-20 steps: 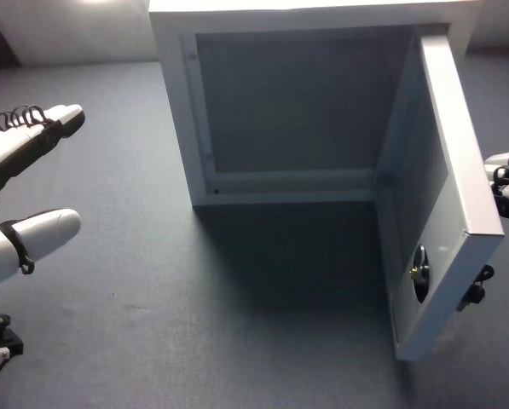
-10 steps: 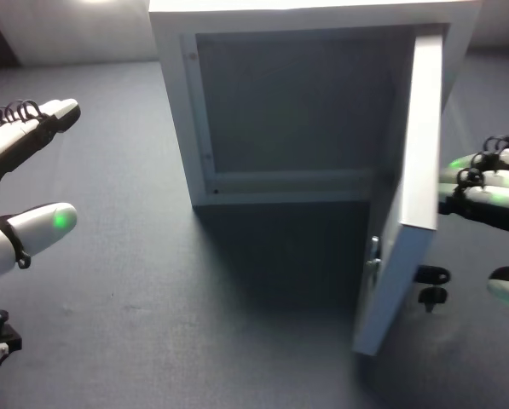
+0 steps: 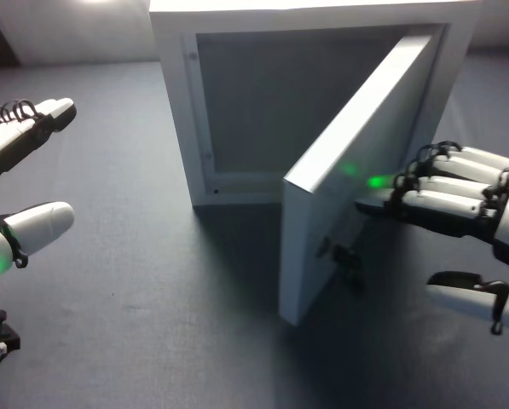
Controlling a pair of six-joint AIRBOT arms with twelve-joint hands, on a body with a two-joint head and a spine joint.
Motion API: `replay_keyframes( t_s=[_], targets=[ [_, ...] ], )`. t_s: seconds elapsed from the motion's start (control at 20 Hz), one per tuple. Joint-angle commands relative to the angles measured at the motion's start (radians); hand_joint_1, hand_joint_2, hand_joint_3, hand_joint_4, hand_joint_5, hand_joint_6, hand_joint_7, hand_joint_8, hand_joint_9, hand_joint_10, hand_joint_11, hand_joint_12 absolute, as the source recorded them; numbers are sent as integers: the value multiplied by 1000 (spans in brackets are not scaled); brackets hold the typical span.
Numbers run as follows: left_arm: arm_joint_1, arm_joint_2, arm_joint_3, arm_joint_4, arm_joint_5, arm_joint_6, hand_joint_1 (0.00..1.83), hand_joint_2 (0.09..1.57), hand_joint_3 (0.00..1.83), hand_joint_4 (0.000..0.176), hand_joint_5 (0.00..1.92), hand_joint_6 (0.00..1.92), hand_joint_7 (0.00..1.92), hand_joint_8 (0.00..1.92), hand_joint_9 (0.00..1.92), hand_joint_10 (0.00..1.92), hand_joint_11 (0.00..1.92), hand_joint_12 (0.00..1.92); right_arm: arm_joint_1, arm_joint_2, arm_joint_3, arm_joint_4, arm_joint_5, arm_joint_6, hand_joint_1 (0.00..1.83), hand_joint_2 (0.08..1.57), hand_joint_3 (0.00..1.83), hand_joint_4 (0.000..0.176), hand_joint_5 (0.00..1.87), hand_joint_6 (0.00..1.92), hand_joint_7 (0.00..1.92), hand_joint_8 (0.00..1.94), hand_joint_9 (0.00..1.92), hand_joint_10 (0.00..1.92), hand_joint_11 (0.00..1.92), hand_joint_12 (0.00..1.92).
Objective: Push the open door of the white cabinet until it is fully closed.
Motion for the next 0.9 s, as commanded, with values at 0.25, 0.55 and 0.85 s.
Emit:
replay_keyframes(
  t_s=[0.25, 0.55, 0.85],
  targets=[
    [26, 3, -5, -47, -151, -6, 244, 1387, 0, 43, 0, 0, 0, 0, 0, 0, 0, 0, 77, -75, 47, -21, 64, 31, 672, 1367, 0, 0, 164, 169, 230, 7, 0, 511, 0, 1165],
    [40, 2, -5, -57, -151, -6, 203, 1390, 1, 36, 0, 0, 0, 0, 0, 0, 0, 0, 139, -163, 106, -23, 9, 36, 620, 1378, 4, 0, 128, 19, 145, 3, 30, 263, 0, 731],
    [41, -1, -4, -57, -147, -6, 271, 1389, 0, 30, 0, 0, 0, 0, 0, 0, 0, 0, 187, -227, 163, -5, -41, 36, 324, 1422, 4, 0, 70, 0, 46, 1, 44, 20, 0, 248]
  ],
)
